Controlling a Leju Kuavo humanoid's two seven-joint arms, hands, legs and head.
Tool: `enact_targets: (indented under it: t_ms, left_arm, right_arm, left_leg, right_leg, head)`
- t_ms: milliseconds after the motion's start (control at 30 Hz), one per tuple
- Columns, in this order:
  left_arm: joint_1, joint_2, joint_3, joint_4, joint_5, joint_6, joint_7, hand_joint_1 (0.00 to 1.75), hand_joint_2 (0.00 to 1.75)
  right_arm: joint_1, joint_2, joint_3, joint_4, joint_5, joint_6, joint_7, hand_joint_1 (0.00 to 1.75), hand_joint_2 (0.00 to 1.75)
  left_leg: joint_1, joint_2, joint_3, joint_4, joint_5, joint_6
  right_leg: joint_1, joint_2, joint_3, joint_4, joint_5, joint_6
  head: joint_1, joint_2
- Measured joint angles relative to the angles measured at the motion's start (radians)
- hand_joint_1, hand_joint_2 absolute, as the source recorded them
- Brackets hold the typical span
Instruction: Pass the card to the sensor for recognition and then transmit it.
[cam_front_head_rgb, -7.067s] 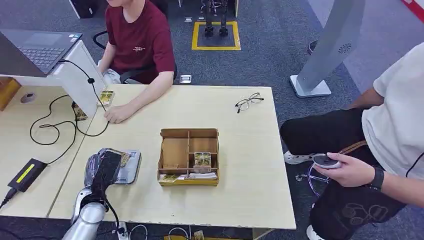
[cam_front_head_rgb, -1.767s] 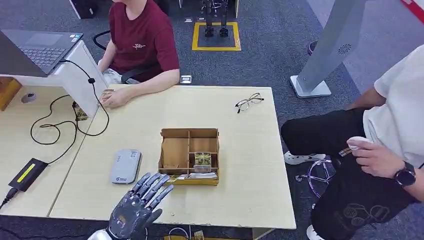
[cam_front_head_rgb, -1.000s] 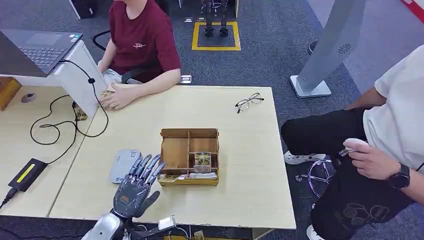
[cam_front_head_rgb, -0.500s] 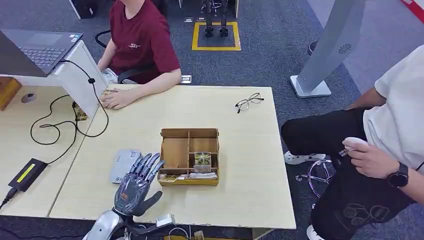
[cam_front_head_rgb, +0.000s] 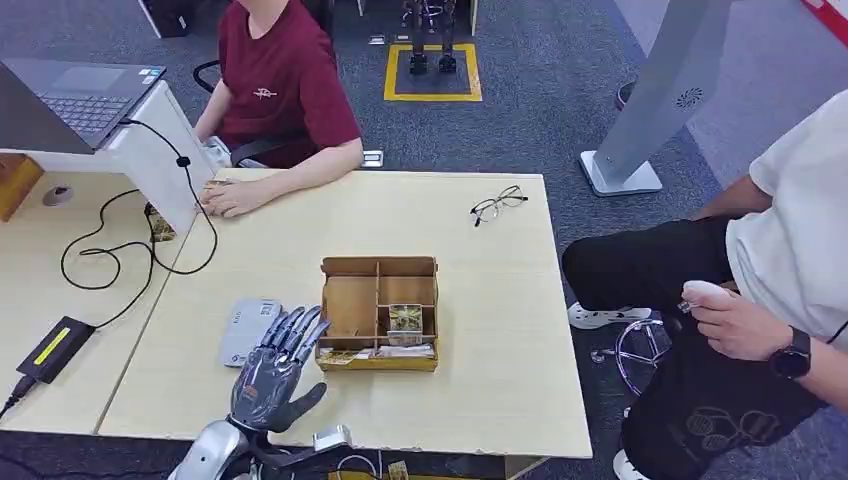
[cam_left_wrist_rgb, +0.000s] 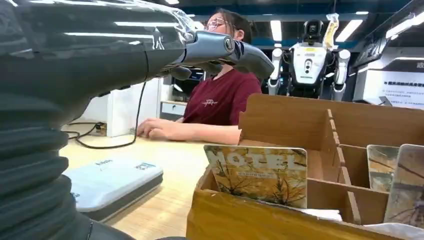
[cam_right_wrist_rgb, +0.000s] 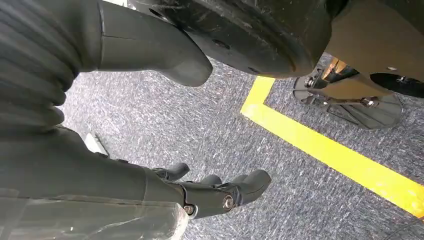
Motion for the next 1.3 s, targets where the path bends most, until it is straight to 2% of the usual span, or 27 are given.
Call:
enact_targets:
  t_ms: [67, 100, 133, 333, 367, 400, 700, 1033, 1133, 1300]
  left_arm:
    - [0.000, -0.001, 0.000, 0.000, 0.001, -0.001, 0.000, 0.00, 1.75]
    - [0.000, -0.002, 0.000, 0.000, 0.001, -0.002, 0.001, 1.50, 1.75]
    - [0.000, -0.002, 0.000, 0.000, 0.000, -0.003, 0.001, 1.75, 1.75]
    - [0.000, -0.002, 0.000, 0.002, 0.019, -0.027, 0.001, 1.75, 1.75]
    - [0.000, -0.002, 0.000, 0.002, 0.021, -0.031, 0.001, 1.69, 1.75]
    - [0.001, -0.002, 0.000, 0.002, 0.027, -0.034, 0.001, 1.75, 1.75]
    - [0.000, -0.002, 0.003, 0.002, 0.054, -0.054, -0.007, 1.71, 1.75]
    - [0.000, -0.001, 0.008, 0.002, 0.083, -0.071, -0.018, 1.75, 1.75]
    - [0.000, -0.002, 0.010, 0.001, 0.116, -0.085, -0.040, 1.75, 1.75]
    - [0.007, 0.000, 0.015, -0.045, 0.267, -0.142, -0.106, 1.75, 1.75]
  right_arm:
    - [0.000, 0.000, 0.000, 0.000, 0.000, 0.001, 0.000, 0.00, 1.75]
    - [0.000, 0.000, 0.000, 0.000, 0.000, 0.001, 0.000, 0.00, 1.75]
    - [0.000, 0.000, -0.001, 0.000, 0.000, 0.001, 0.000, 0.00, 1.75]
    - [0.000, 0.000, -0.002, 0.000, 0.000, 0.001, 0.000, 0.00, 1.75]
    - [0.000, 0.000, -0.002, 0.000, 0.000, 0.001, 0.000, 0.00, 1.75]
    - [0.000, 0.000, -0.002, 0.000, 0.000, 0.001, 0.000, 0.00, 1.75]
    - [0.000, 0.000, -0.004, 0.000, 0.000, 0.000, -0.002, 0.00, 1.75]
    - [0.000, 0.000, -0.009, 0.000, 0.000, -0.002, -0.006, 0.00, 1.75]
    - [0.000, 0.000, -0.010, 0.000, 0.000, -0.002, -0.006, 0.00, 1.75]
    - [0.001, 0.000, -0.016, 0.000, 0.000, -0.004, -0.008, 0.00, 1.75]
  left_leg:
    - [0.000, 0.000, 0.000, 0.000, 0.000, 0.000]
    - [0.000, 0.000, 0.000, 0.000, 0.000, 0.000]
    - [0.000, 0.000, 0.000, 0.000, 0.000, 0.000]
    - [0.000, 0.000, 0.000, 0.000, 0.000, 0.000]
    - [0.000, 0.000, 0.000, 0.000, 0.000, 0.000]
    - [0.000, 0.000, 0.000, 0.000, 0.000, 0.000]
    - [0.000, 0.000, 0.000, 0.000, 0.000, 0.000]
    - [0.000, 0.000, 0.000, 0.000, 0.000, 0.000]
    - [0.000, 0.000, 0.000, 0.000, 0.000, 0.000]
    - [0.000, 0.000, 0.000, 0.000, 0.000, 0.000]
  right_leg:
    - [0.000, 0.000, 0.000, 0.000, 0.000, 0.000]
    - [0.000, 0.000, 0.000, 0.000, 0.000, 0.000]
    - [0.000, 0.000, 0.000, 0.000, 0.000, 0.000]
    - [0.000, 0.000, 0.000, 0.000, 0.000, 0.000]
    - [0.000, 0.000, 0.000, 0.000, 0.000, 0.000]
    - [0.000, 0.000, 0.000, 0.000, 0.000, 0.000]
    - [0.000, 0.000, 0.000, 0.000, 0.000, 0.000]
    - [0.000, 0.000, 0.000, 0.000, 0.000, 0.000]
    - [0.000, 0.000, 0.000, 0.000, 0.000, 0.000]
    - [0.000, 0.000, 0.000, 0.000, 0.000, 0.000]
  head:
    - [0.000, 0.000]
    - [0.000, 0.000]
    - [0.000, 0.000]
    - [0.000, 0.000]
    - [0.000, 0.000]
    - [0.000, 0.000]
    - [0.000, 0.000]
    - [0.000, 0.000]
    - [0.000, 0.000]
    - [0.000, 0.000]
